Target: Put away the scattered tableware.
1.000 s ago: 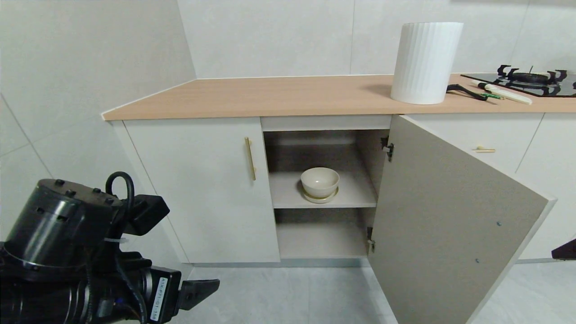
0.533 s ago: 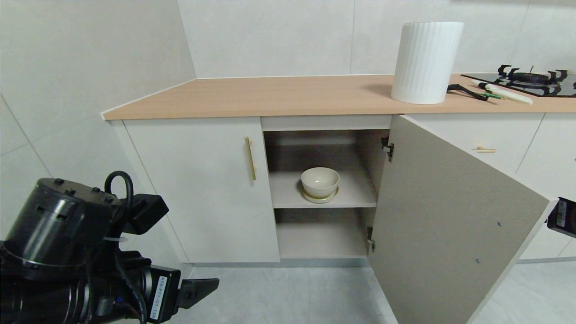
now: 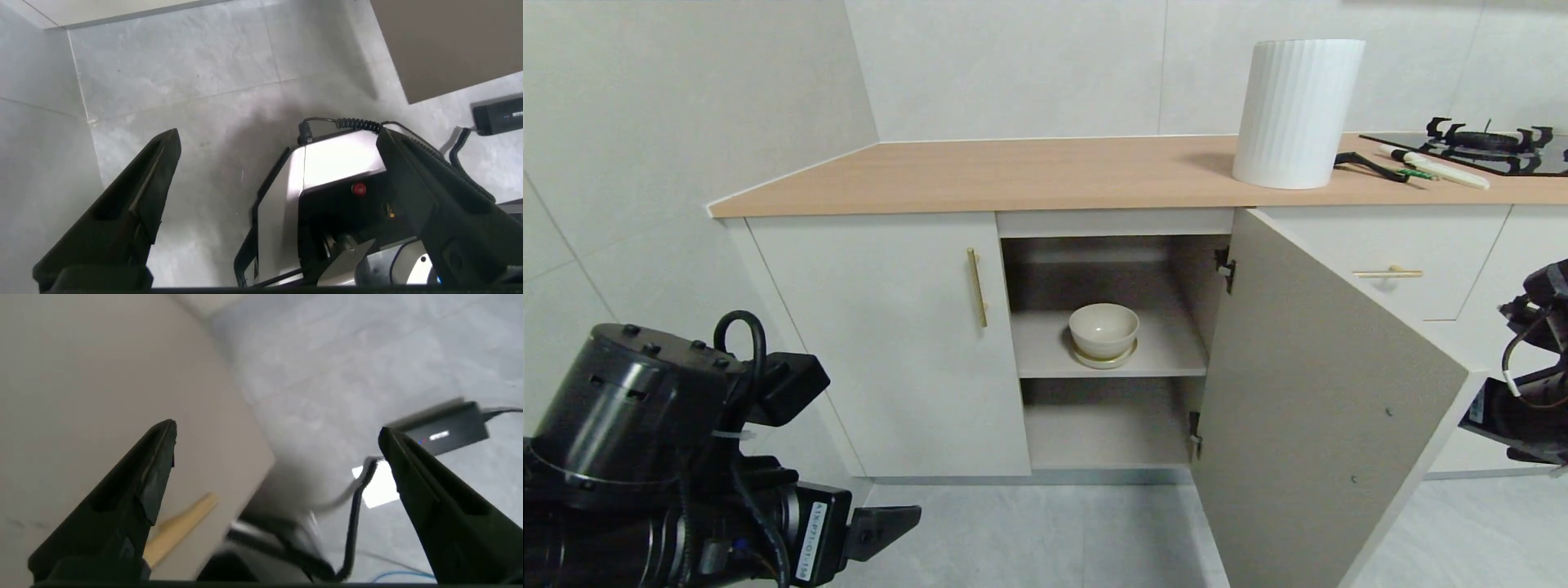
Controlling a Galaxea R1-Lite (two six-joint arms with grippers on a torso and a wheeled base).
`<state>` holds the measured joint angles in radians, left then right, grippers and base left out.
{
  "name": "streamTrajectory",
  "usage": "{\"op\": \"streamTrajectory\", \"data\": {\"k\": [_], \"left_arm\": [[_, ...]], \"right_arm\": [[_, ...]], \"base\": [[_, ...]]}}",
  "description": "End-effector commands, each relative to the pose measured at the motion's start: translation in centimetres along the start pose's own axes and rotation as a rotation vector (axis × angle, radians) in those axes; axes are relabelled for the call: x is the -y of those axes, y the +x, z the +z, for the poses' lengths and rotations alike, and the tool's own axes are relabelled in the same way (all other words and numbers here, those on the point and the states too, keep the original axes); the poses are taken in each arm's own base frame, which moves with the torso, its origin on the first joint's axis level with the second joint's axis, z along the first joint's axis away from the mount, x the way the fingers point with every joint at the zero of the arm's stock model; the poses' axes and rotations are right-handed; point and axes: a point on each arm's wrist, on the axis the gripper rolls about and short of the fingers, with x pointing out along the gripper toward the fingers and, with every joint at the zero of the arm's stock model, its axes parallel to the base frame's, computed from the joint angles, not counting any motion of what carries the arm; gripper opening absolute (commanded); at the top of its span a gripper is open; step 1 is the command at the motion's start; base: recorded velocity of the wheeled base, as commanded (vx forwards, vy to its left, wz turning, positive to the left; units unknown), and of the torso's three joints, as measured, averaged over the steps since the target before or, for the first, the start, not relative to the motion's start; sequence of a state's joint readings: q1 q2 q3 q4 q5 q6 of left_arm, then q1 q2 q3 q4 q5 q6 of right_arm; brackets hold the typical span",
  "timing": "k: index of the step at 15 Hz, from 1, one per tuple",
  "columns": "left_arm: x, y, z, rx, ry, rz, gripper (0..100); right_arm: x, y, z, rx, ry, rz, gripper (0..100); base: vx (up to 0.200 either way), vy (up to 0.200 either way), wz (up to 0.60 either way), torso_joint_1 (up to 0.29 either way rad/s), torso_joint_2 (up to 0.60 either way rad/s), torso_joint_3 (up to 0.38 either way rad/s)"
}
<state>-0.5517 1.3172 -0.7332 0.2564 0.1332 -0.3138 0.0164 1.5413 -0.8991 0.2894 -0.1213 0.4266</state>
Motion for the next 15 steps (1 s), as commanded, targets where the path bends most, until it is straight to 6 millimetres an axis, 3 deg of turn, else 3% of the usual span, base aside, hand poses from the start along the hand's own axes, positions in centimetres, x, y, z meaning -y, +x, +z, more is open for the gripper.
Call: {"op": "streamTrajectory", "data": {"k": [1,7,9,13,15], "left_arm": [[0.0,0.0,0.0,0.000,0.000,0.000,100],[0.0,0.0,0.0,0.003,-0.001,-0.001,100],[0.0,0.0,0.1,0.006,-0.001,-0.002,100],[0.0,0.1,0.1,0.016,-0.010,-0.004,100],[0.1,0.5,0.2,0.002,-0.017,-0.003,100]], "right_arm": [[-1.2,0.2,-1.2,-0.033,-0.052,0.027,100],[-5.3,1.4,-4.1,-0.021,-0.118,0.163,100],[-7.6,1.6,-5.0,-0.020,-0.110,0.233,100],[-10.4,2.9,-5.9,0.001,-0.157,0.312,100],[-12.1,3.8,-5.3,-0.003,-0.211,0.345,100]], "base": [[0.000,0.000,0.00,0.000,0.00,0.000],[0.000,0.000,0.00,0.000,0.00,0.000],[0.000,0.000,0.00,0.000,0.00,0.000],[0.000,0.000,0.00,0.000,0.00,0.000],[0.000,0.000,0.00,0.000,0.00,0.000]]}}
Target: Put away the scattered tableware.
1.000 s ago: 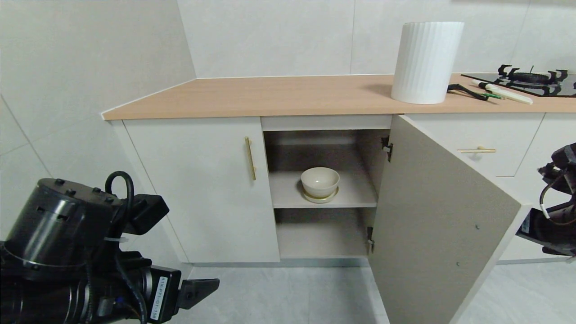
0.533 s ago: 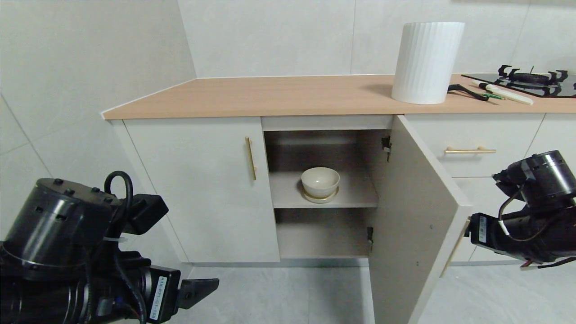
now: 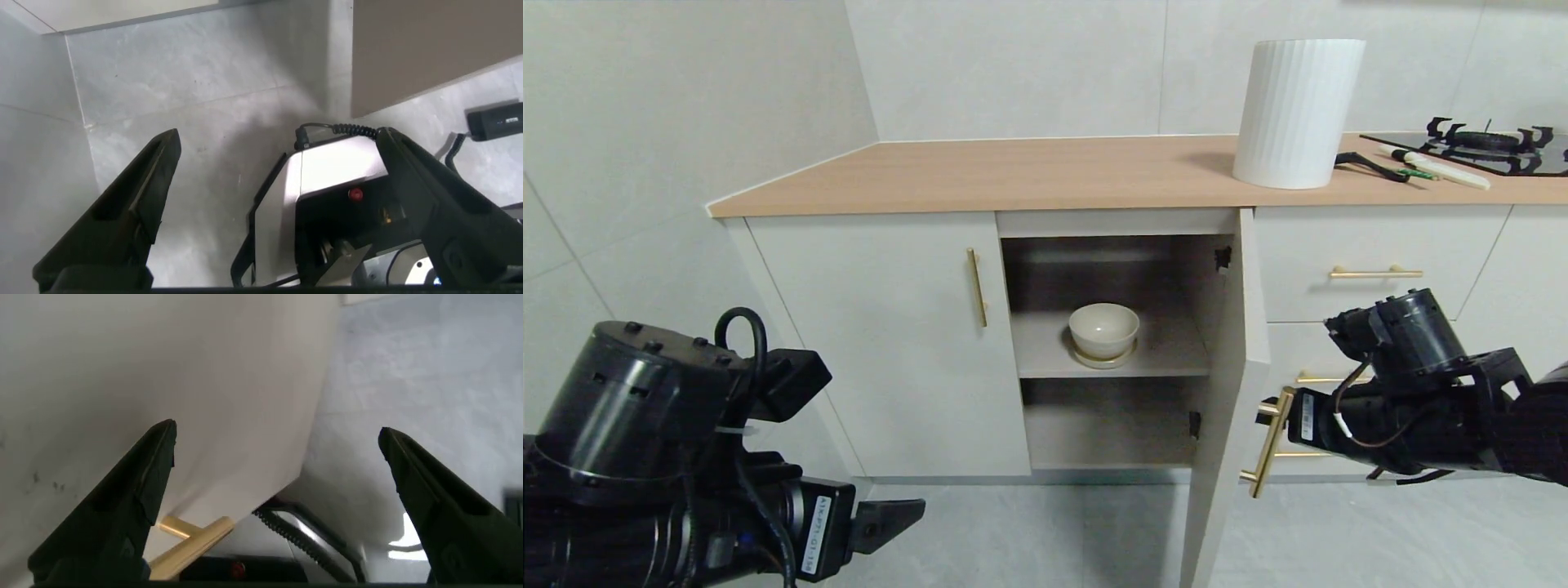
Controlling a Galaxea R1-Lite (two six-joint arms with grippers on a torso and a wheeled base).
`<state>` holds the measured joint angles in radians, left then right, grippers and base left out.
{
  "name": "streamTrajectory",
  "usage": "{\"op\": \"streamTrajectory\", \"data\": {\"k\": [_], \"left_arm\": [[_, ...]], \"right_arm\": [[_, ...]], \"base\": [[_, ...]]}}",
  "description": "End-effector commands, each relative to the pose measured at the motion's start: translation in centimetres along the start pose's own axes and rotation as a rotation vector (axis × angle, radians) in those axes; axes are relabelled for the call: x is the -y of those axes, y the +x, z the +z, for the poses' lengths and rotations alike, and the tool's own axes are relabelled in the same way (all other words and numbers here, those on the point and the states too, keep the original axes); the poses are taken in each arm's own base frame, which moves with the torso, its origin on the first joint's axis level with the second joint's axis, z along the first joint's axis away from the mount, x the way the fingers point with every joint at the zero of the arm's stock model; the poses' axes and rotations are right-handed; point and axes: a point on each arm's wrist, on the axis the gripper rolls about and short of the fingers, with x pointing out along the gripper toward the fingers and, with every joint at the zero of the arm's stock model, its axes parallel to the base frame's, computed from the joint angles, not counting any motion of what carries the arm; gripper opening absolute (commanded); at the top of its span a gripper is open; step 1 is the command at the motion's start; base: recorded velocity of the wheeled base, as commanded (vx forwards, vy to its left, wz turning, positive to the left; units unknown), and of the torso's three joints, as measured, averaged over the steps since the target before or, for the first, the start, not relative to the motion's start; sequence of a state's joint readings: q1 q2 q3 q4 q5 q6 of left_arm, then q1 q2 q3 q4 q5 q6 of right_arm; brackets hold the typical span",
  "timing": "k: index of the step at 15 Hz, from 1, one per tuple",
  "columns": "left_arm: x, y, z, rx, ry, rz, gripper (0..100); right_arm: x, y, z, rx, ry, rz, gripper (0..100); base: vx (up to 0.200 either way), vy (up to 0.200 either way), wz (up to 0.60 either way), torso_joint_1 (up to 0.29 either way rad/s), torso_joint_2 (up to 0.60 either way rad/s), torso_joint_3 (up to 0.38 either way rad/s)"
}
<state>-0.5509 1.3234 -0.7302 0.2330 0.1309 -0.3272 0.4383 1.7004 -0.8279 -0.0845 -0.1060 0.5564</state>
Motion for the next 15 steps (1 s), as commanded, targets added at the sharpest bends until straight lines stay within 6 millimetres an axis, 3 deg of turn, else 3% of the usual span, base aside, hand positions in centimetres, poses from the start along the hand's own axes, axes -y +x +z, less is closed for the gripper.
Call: {"op": "streamTrajectory", "data": {"k": [1,5,7,12,15], "left_arm": [[0.1,0.4,0.0,-0.011,-0.006,0.003,100],[0.2,0.7,0.2,0.050,-0.033,-0.016,100],[0.2,1.0,0.3,0.054,-0.034,-0.017,100],[0.3,1.6,0.5,0.088,-0.038,0.017,100],[0.3,2.2,0.7,0.100,-0.039,0.062,100]], "right_arm": [[-1.5,2.4,0.8,-0.027,-0.061,0.032,100],[-4.1,5.1,2.2,-0.011,-0.132,0.073,100],[-4.7,5.5,2.8,0.003,-0.146,0.089,100],[-5.4,7.1,2.7,-0.014,-0.139,0.106,100],[-6.3,9.0,2.5,0.000,-0.062,0.124,100]], "base": [[0.000,0.000,0.00,0.000,0.00,0.000],[0.000,0.000,0.00,0.000,0.00,0.000],[0.000,0.000,0.00,0.000,0.00,0.000],[0.000,0.000,0.00,0.000,0.00,0.000],[0.000,0.000,0.00,0.000,0.00,0.000]]}}
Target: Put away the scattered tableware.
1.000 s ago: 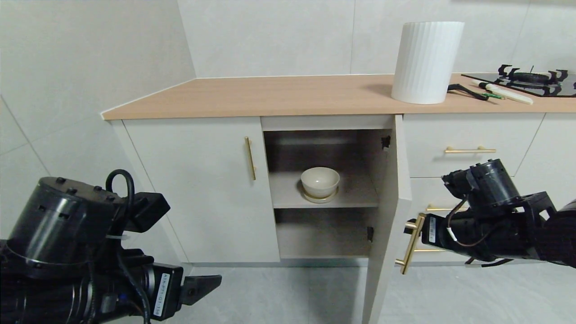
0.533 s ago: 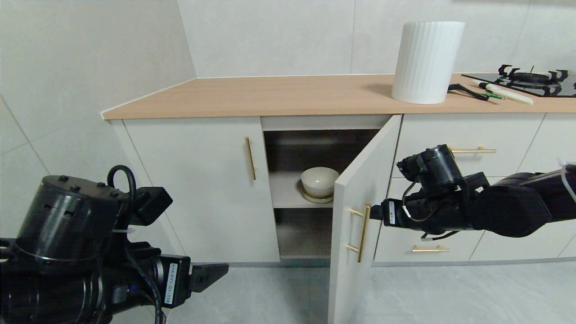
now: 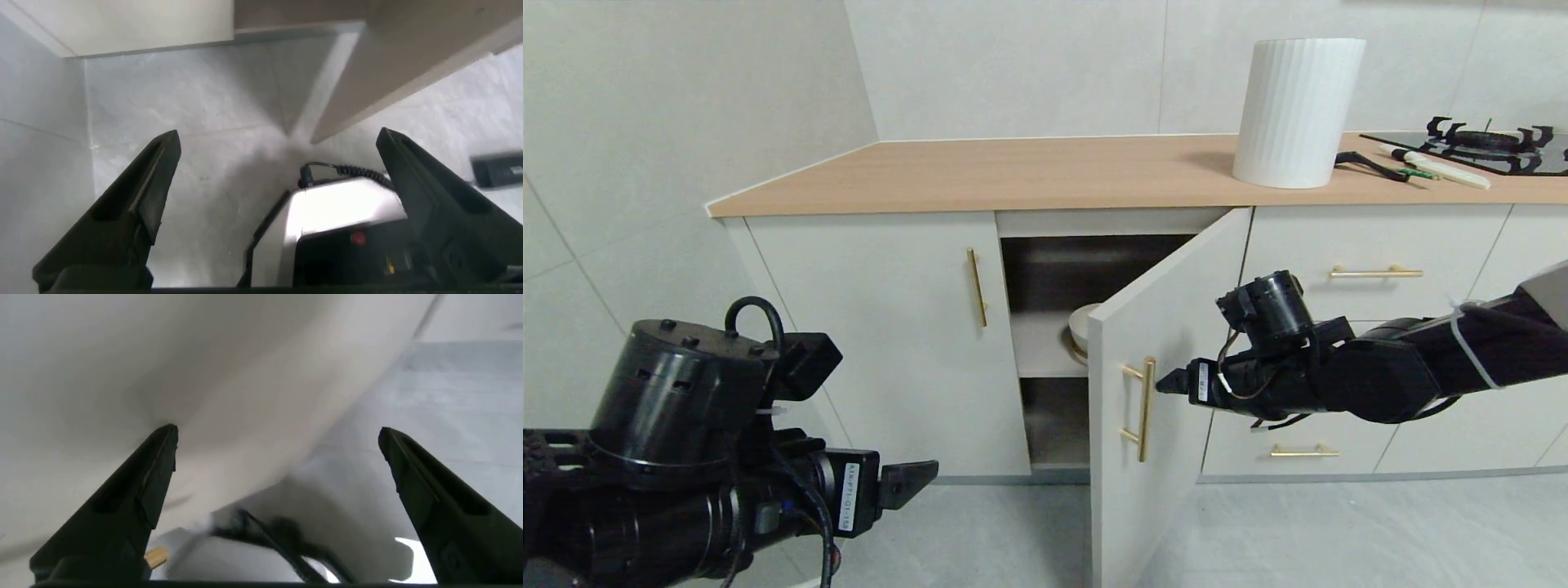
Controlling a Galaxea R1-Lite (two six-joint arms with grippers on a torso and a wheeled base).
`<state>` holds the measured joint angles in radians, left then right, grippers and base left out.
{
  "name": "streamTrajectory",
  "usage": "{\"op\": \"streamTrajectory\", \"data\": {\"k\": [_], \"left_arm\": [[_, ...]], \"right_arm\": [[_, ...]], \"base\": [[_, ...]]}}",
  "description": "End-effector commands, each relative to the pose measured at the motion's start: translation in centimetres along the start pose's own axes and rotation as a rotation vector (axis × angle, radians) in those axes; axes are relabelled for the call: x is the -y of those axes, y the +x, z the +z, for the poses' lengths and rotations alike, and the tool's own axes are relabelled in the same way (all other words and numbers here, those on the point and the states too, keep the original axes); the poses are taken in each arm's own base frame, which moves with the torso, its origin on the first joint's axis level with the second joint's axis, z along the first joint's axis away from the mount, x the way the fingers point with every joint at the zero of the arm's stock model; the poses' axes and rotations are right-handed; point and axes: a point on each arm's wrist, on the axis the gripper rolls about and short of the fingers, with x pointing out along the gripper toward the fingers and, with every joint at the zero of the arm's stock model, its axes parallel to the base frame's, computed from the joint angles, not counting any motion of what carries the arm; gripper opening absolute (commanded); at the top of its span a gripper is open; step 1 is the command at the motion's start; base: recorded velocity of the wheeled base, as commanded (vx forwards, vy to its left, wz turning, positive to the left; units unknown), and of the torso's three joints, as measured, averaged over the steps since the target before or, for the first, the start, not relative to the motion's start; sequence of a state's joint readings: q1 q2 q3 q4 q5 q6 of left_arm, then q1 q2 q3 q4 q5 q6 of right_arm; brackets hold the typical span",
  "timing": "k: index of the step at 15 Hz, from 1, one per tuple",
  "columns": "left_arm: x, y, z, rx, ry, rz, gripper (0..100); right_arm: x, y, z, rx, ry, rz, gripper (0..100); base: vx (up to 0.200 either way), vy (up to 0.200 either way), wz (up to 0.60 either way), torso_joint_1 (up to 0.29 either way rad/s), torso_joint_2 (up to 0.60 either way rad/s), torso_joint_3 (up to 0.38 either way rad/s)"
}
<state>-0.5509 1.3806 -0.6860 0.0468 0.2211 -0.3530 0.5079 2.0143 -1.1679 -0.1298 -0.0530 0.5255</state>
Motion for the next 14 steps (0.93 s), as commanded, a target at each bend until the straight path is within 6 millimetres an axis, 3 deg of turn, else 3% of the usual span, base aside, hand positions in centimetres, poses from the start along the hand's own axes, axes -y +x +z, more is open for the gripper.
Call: {"op": "streamTrajectory", "data": {"k": [1,3,6,10,14], "left_arm": [[0.0,0.2,0.0,-0.006,0.002,0.004,100],[0.0,0.1,-0.1,-0.005,0.001,0.003,100],[0.0,0.3,-0.2,-0.013,0.005,0.006,100],[0.0,0.4,-0.2,-0.019,0.005,0.008,100],[0.0,0.4,-0.2,-0.017,0.006,0.008,100]], "right_arm": [[-0.2,1.7,-0.4,0.008,0.031,0.006,100],[-0.3,2.0,-0.3,0.031,0.053,0.021,100],[-0.8,2.0,-0.4,0.037,0.075,0.037,100],[-2.7,2.4,-0.3,0.050,0.153,0.081,100],[-4.0,4.0,1.1,0.104,0.332,0.099,100]], "base": [[0.000,0.000,0.00,0.000,0.00,0.000],[0.000,0.000,0.00,0.000,0.00,0.000],[0.200,0.000,0.00,-0.002,0.00,0.004],[0.000,0.000,0.00,0.000,0.00,0.000],[0.000,0.000,0.00,0.000,0.00,0.000]]}}
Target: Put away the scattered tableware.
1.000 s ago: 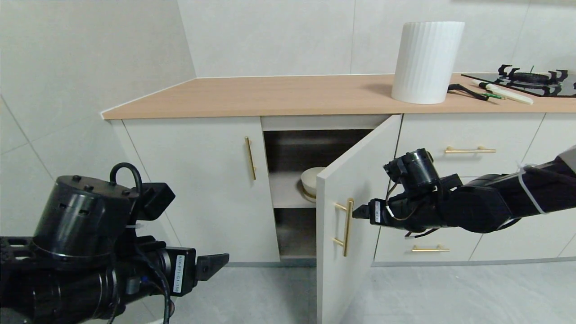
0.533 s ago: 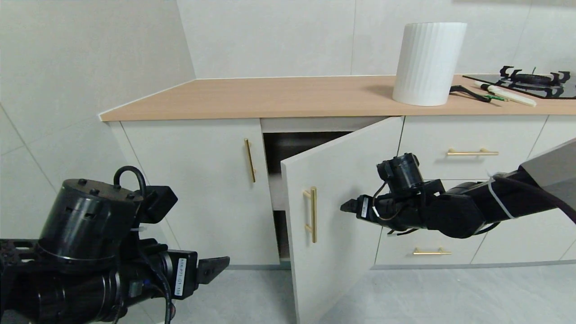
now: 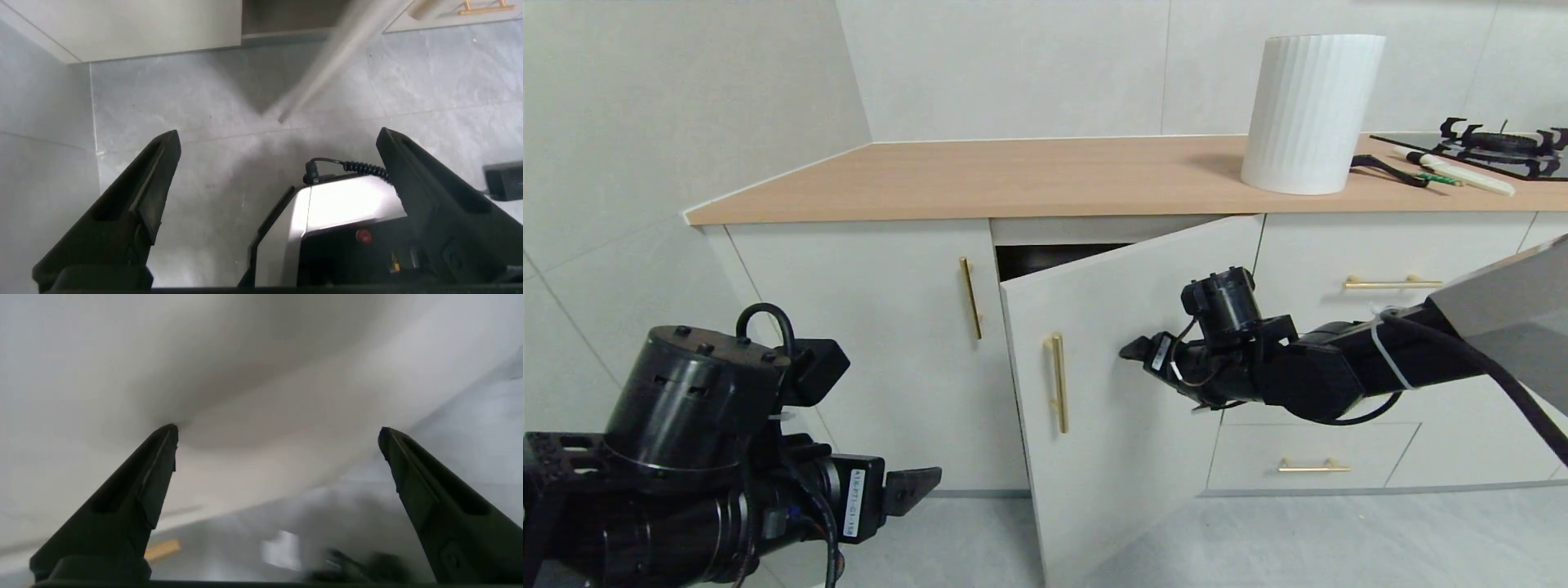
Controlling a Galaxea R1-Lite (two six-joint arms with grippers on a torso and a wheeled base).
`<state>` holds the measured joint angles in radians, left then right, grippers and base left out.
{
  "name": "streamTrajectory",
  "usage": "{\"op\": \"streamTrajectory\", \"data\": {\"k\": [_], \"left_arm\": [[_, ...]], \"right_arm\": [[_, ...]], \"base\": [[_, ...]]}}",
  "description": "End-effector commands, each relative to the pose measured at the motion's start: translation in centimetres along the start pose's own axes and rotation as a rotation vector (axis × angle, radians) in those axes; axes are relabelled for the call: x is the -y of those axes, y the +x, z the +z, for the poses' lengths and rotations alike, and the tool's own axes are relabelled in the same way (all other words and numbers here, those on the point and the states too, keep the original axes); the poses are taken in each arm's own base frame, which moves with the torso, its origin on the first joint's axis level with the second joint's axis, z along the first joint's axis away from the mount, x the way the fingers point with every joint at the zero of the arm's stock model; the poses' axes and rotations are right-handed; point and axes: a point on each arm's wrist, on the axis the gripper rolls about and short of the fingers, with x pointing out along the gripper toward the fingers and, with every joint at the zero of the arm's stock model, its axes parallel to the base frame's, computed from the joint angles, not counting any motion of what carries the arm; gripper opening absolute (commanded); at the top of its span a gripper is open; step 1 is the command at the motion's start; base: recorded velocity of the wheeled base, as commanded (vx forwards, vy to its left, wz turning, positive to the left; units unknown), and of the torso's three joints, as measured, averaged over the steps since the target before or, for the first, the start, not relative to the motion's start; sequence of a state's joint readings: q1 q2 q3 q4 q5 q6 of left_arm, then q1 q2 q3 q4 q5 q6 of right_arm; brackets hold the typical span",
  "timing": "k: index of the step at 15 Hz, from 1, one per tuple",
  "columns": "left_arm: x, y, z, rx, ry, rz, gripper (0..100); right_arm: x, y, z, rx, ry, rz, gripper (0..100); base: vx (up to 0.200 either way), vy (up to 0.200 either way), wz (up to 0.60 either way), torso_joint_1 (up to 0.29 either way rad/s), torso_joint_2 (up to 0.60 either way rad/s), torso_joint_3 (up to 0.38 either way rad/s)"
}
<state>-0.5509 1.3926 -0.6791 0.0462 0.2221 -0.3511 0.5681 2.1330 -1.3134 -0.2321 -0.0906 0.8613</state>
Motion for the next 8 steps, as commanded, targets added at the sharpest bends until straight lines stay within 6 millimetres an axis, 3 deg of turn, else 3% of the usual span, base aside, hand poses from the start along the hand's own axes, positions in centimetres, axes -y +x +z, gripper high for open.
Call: {"op": "streamTrajectory", "data": {"k": [1,5,8], "left_arm": [[0.0,0.0,0.0,-0.001,0.000,0.001,100],[0.0,0.1,-0.1,-0.005,0.001,0.002,100],[0.0,0.1,-0.1,-0.006,0.003,0.001,100]], "right_arm": [[-0.8,1.8,0.4,0.043,0.083,0.007,100],[-0.8,4.9,0.8,0.151,0.150,-0.051,100],[-0.4,6.2,2.0,0.228,0.206,-0.074,100]], "base": [[0.000,0.000,0.00,0.000,0.00,0.000],[0.000,0.000,0.00,0.000,0.00,0.000],[0.000,0.000,0.00,0.000,0.00,0.000]]}}
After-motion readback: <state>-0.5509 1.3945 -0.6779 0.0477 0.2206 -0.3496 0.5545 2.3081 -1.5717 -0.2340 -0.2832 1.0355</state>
